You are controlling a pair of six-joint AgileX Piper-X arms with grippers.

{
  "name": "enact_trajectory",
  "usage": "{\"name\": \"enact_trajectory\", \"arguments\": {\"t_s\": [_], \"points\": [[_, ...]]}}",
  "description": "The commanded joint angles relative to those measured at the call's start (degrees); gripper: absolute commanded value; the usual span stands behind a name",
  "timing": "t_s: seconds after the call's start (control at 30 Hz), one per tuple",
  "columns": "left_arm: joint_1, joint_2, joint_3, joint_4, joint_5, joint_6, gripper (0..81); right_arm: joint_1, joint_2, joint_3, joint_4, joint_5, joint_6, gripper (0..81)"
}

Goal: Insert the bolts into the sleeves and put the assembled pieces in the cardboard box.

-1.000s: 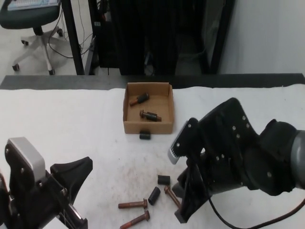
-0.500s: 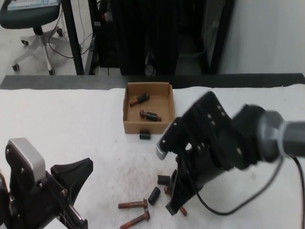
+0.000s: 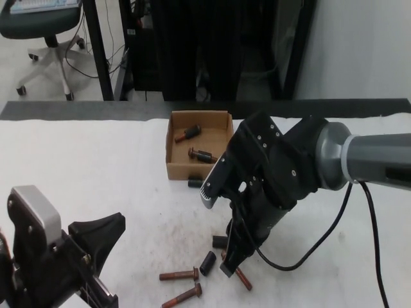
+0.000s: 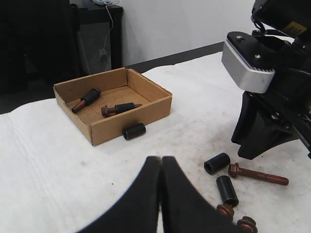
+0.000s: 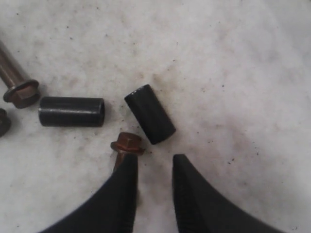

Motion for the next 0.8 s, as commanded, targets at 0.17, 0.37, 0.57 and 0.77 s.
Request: {"name": "enact_trajectory", "arguments": {"t_s": [0.17,0.37,0.57,0.77], "points": [[-0.19,-0.08,0.04,0.14,0.42,-0.39,0.1,-0.19,0.19,-0.14,2.85,-2.05,-0.01,24.8],[-0.19,-0.08,0.04,0.14,0.42,-0.39,0.1,0.47,0.19,-0.04,2.69,-2.55,-0.01,24.8],[-0.19,-0.08,0.04,0.56,0.42,-0.39,0.1,1.11,0.19,-0.04,2.69,-2.69,-0.01,24.8],[-0.19,-0.08,0.04,0.77,0.42,-0.39,0.1,1.00,0.19,-0.04,2.69,-2.69,-0.01,24.8]]}}
